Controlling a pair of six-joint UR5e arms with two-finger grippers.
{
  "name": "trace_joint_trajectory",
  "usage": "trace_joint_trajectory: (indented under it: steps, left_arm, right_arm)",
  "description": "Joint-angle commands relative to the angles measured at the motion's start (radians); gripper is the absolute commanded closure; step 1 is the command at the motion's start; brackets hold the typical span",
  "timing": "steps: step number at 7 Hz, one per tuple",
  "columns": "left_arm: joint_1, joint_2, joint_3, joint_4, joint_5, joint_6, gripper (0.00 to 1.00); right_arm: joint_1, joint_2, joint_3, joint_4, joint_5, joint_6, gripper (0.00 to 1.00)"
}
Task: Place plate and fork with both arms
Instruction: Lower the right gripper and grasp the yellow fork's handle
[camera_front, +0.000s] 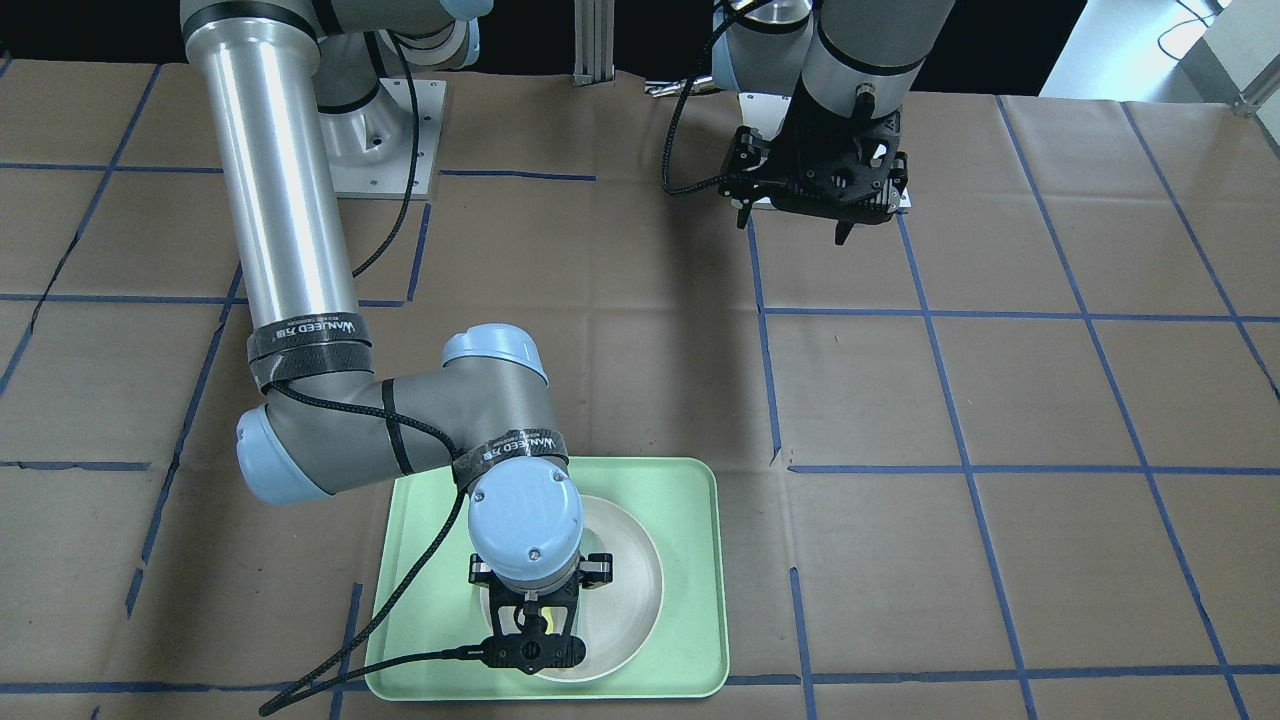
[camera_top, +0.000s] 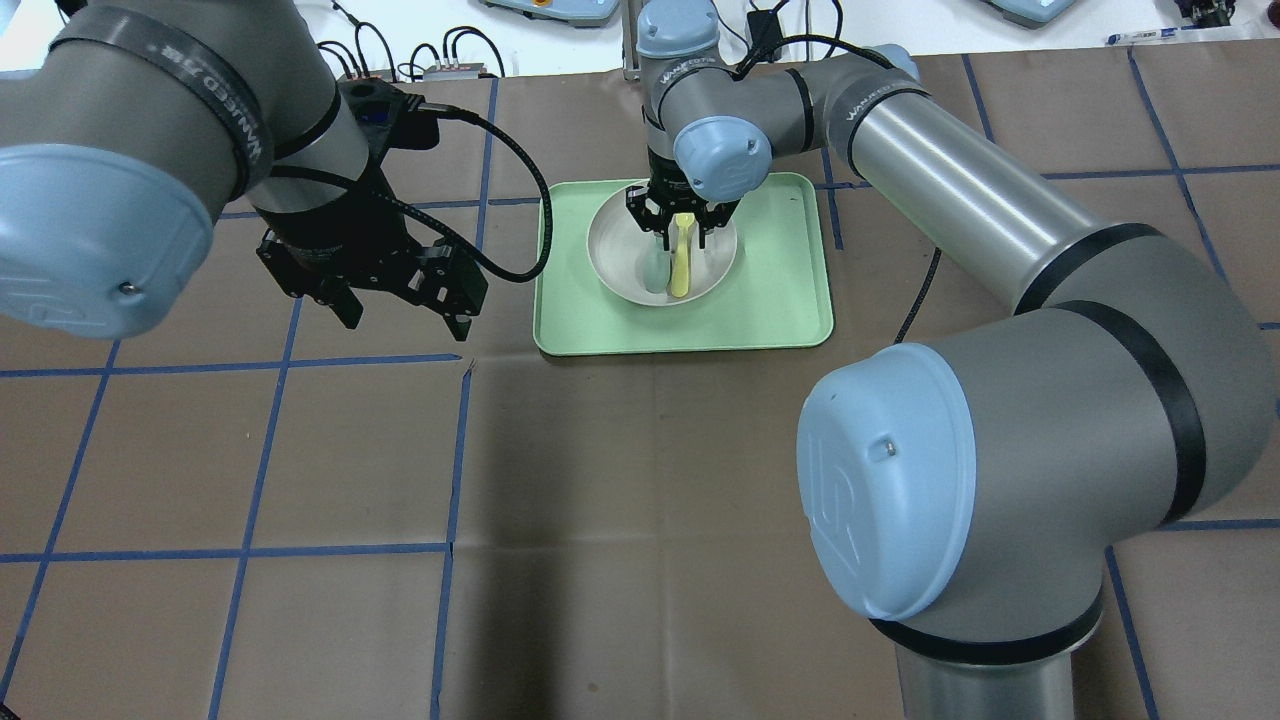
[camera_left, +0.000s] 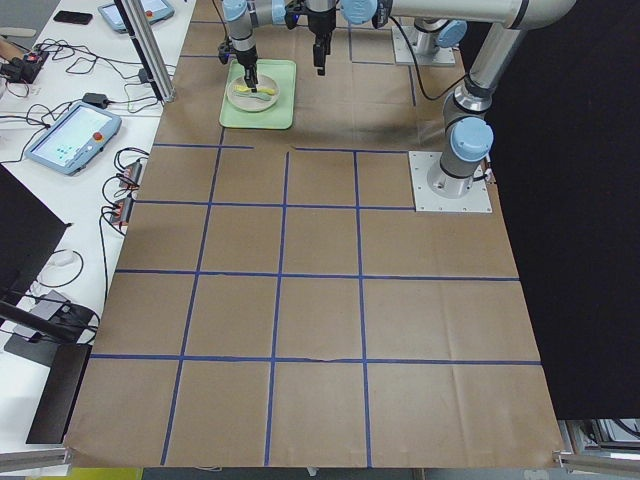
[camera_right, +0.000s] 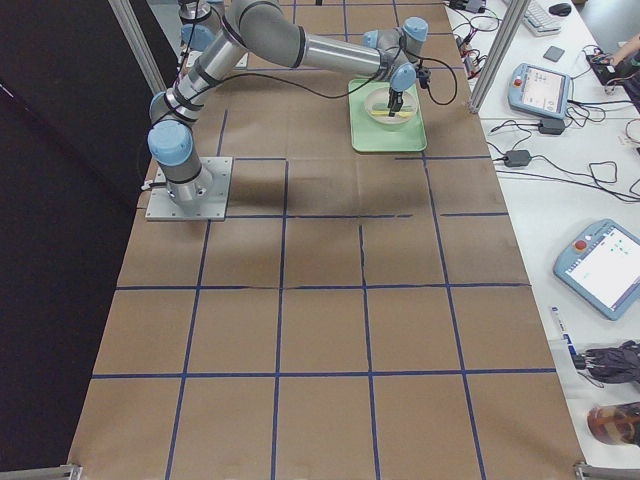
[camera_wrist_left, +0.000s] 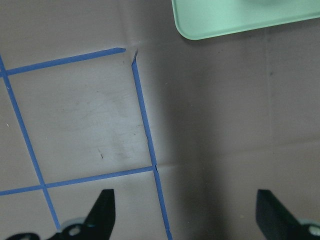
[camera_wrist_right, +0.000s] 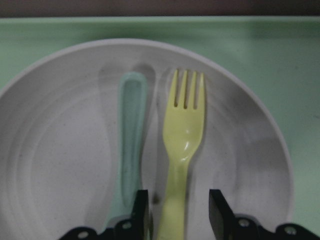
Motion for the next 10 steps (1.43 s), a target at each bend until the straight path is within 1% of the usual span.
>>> trace_joint_trajectory:
  steps: [1,3,4,5,8,9,10]
  left_arm:
    - [0.0,0.0,-0.001,0.0,0.0,0.0,0.0]
    - [0.002,0.002,-0.001,0.0,0.002,0.002,0.0]
    - [0.003,0.002,-0.001,0.0,0.002,0.002,0.0]
    - [0.003,0.002,-0.001,0.0,0.002,0.002,0.0]
    - [0.002,0.002,-0.001,0.0,0.002,0.002,0.0]
    - [0.002,0.002,-0.001,0.0,0.002,0.002,0.0]
    - [0.002,0.002,-0.001,0.0,0.002,0.002,0.0]
  right_arm:
    - [0.0,0.015,-0.005,-0.002,-0.001,0.0,0.48]
    - [0.0,0.015,-0.008,-0.002,-0.001,0.0,0.49]
    - [0.0,0.016,-0.008,-0.006,-0.001,0.0,0.51]
    - [0.0,0.016,-0.008,-0.015,-0.002,0.0,0.62]
    - [-0.002,0.016,-0.009,-0.015,-0.004,0.002,0.85]
    - [-0.002,0.015,-0.014,-0.015,-0.004,0.003,0.93]
    - [0.0,0.001,-0.019,-0.014,-0.002,0.003,0.96]
